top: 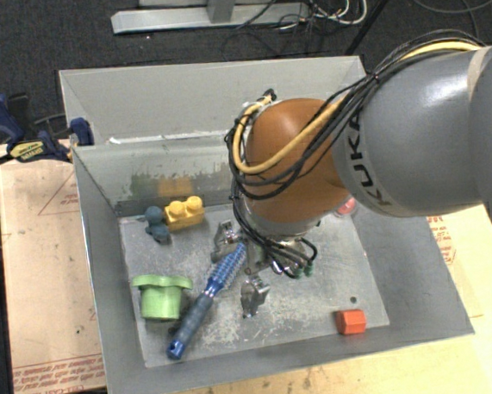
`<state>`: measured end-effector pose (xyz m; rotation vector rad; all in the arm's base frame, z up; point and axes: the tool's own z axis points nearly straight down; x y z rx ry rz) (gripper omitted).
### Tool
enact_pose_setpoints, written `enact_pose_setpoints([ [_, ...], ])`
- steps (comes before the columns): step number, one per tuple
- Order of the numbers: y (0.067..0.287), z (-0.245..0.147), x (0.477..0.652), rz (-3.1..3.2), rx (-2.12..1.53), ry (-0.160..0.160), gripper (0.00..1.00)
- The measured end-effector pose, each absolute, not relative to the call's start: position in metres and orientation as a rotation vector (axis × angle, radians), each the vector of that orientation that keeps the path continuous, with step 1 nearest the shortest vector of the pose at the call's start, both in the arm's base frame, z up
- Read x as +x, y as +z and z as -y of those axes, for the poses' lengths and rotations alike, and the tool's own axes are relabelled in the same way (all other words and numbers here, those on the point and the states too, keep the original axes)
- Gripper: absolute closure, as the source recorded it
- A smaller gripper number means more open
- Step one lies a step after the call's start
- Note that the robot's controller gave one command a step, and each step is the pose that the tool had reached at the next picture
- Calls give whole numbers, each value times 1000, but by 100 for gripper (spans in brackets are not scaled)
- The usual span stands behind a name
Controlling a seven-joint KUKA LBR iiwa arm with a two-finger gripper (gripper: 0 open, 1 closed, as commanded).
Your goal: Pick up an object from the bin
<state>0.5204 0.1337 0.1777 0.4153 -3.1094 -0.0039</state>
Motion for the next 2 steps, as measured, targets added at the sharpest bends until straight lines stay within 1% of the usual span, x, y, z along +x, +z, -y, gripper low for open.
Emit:
enact_pose_setpoints([
  [1, 80, -126, 560, 3137, 232, -4, 0],
  [2, 82, -126, 561, 3137, 233, -5, 100],
])
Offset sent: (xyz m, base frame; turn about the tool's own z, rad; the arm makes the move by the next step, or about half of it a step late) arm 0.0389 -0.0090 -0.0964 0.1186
